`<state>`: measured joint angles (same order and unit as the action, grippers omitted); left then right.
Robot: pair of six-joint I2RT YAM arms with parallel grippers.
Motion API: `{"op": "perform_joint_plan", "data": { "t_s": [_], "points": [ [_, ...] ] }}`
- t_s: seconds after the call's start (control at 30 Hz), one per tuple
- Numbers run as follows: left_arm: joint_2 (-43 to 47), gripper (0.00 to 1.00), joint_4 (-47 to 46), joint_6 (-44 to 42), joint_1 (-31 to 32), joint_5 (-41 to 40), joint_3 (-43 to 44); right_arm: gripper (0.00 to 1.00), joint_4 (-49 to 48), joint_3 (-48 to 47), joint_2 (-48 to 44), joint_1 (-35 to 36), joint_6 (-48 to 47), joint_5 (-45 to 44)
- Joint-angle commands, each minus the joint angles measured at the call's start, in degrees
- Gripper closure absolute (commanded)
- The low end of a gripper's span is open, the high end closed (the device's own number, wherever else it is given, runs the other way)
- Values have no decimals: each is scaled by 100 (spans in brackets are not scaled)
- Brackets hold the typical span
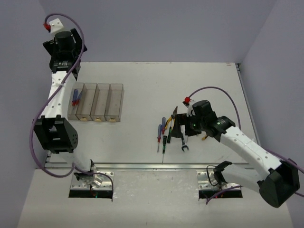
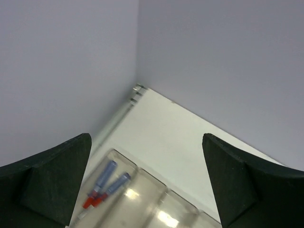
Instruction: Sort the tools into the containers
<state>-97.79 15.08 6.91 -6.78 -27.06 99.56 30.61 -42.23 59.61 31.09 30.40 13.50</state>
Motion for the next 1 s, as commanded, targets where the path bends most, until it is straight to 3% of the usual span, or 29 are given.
{"op": "perform_joint_plan", "data": {
  "t_s": [0.0, 0.03, 0.1, 0.23, 0.43, 0.73, 0.97],
  "points": [
    [1650, 0, 1296, 1828, 320, 1022, -1610, 18, -572, -407, 1040, 286, 586, -817],
    [1970, 0, 1167, 1846, 400, 1187, -2093, 27, -616, -470, 1252, 397, 636, -997],
    [2742, 0, 995, 1861, 574, 1244, -2732, 31, -665, -692, 1572, 759, 746, -1277],
    [3903, 0, 1027, 1715, 1002, 1830, -4083, 32, -571, -1437, 2596, 1464, 997, -1864],
    [5179, 0, 1157, 1414, 1003, 2271, -4959, 33, -410, -2093, 3773, 1755, 1375, -2440],
    [5747, 0, 1165, 1216, 1010, 2252, -5673, 50, -183, -2668, 4638, 2196, 1941, -3021],
    [5985, 0, 1070, 1213, 1062, 2381, -5772, 52, -289, -2527, 4753, 2311, 2342, -3177]
  ]
}}
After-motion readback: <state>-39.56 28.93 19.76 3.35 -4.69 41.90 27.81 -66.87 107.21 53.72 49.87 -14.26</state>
